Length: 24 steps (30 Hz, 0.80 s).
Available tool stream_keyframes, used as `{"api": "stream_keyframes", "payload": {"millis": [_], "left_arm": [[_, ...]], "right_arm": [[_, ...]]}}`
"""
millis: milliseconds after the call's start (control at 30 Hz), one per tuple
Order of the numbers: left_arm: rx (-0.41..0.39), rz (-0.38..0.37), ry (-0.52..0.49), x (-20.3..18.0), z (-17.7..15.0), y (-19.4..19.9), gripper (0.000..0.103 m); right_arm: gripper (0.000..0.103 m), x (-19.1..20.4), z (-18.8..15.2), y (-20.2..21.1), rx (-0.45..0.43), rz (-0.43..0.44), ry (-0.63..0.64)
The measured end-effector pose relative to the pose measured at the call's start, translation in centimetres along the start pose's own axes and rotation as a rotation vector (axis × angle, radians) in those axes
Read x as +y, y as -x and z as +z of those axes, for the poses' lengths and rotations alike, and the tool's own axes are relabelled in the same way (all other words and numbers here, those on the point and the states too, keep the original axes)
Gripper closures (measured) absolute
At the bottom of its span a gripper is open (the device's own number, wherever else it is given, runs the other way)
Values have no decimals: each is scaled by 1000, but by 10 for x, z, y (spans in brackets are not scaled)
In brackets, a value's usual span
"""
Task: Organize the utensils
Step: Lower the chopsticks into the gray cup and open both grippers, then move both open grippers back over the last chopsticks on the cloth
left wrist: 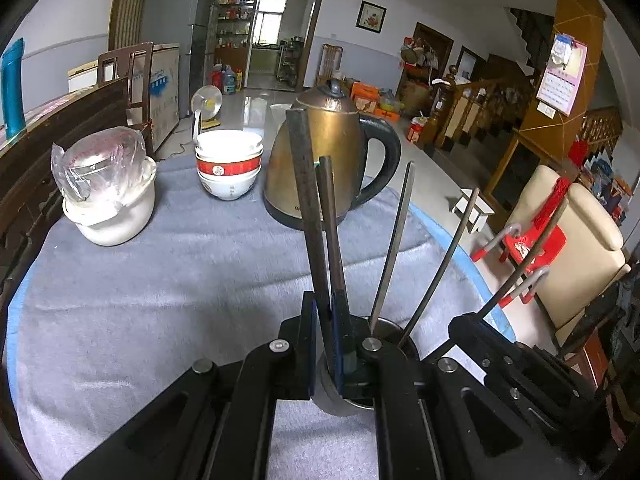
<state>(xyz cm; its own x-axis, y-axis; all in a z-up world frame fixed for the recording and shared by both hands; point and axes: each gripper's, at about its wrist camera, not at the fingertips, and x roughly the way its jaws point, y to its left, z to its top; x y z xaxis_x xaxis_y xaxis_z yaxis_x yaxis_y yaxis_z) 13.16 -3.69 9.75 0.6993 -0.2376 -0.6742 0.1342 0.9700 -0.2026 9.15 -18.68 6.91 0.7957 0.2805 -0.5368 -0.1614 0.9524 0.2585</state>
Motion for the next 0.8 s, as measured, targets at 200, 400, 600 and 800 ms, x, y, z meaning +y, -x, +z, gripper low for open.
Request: {"api": "stream_keyframes", "payload": {"millis": [200,400,600,800], "left_arm": [[10,-5,-2,1,-1,1,95],[36,-21,17,4,0,3,90],[-12,-11,70,20,6,27,54],[-107,9,143,57,1,72,40]], "right_arm": [[96,-1,-1,-8,33,3,-16],[95,0,1,-13,60,-15,-9],[86,-1,5,1,35,-56,-24],[32,-2,13,36,-73,-81,-38]]}}
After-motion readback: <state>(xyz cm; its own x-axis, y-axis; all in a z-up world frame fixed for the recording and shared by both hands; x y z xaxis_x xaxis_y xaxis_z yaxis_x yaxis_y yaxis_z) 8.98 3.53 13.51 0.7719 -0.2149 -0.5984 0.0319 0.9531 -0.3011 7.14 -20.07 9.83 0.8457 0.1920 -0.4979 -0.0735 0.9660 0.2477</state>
